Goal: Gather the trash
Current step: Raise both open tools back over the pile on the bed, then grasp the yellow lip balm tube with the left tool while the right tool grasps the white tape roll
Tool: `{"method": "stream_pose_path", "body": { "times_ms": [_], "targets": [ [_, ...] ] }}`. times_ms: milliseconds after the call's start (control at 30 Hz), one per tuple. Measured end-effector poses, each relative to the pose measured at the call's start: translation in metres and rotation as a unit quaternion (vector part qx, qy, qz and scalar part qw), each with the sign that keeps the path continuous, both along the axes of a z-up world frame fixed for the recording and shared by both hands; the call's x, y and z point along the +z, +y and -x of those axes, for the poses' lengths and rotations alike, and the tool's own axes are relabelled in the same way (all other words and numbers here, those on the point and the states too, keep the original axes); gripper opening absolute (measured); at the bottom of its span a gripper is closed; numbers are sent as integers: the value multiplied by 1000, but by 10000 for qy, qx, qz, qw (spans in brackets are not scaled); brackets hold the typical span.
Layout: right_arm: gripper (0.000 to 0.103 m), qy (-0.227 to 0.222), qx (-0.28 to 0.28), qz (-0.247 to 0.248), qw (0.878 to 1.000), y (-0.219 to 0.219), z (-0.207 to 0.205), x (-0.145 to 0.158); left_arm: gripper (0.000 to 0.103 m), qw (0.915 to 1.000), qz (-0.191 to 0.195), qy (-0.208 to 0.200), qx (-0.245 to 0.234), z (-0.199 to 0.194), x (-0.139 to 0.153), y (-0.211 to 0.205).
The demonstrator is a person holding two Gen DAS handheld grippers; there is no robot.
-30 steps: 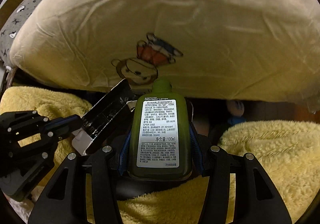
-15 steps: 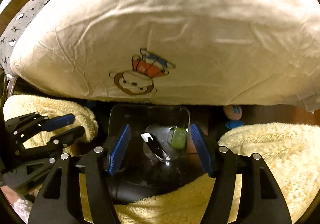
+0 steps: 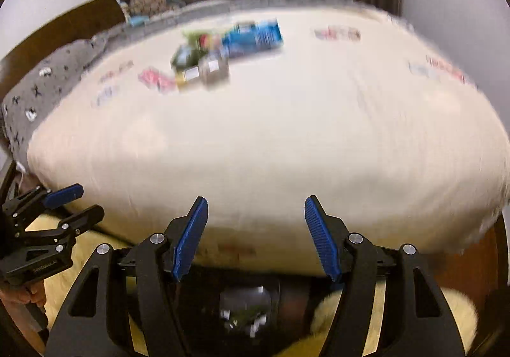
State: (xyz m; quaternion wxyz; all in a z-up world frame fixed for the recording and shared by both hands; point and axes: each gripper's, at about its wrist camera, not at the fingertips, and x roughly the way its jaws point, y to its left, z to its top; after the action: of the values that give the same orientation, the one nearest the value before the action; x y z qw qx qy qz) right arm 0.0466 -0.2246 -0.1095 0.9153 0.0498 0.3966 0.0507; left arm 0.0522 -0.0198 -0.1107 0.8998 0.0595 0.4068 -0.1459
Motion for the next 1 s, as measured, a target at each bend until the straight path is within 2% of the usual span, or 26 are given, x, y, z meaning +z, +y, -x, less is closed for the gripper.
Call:
{"method": "stream_pose_path", "body": {
  "times_ms": [200,433,600,700,767,867,1000],
  "targets": [
    [64,-305,161,-24,9994,20,-53,14,66,9996,-102,-122,227,-39,7,6],
    [64,-223,323,-169,9991,37,-112,10,80,9992,-181,-153,326,-70,12,9],
    [64,-174,431,-196,9987,44,-144,4,83,9994,-154,-105,275,-86,12,4],
    [53,-92,470,-167,9987,46,-155,-1,84,9996,-126,-41,239,-95,9,1],
    [39,-34,589,-207,9980,48,-160,-3,84,9998,-64,20,206,-101,7,-2],
    [38,-111,577,-159,9981,47,-159,0,84,9999,81,101,80,-113,3,-10],
    [38,-296,179,65,9994,36,-156,11,83,9997,146,199,-43,-130,-3,-27]
  ]
}}
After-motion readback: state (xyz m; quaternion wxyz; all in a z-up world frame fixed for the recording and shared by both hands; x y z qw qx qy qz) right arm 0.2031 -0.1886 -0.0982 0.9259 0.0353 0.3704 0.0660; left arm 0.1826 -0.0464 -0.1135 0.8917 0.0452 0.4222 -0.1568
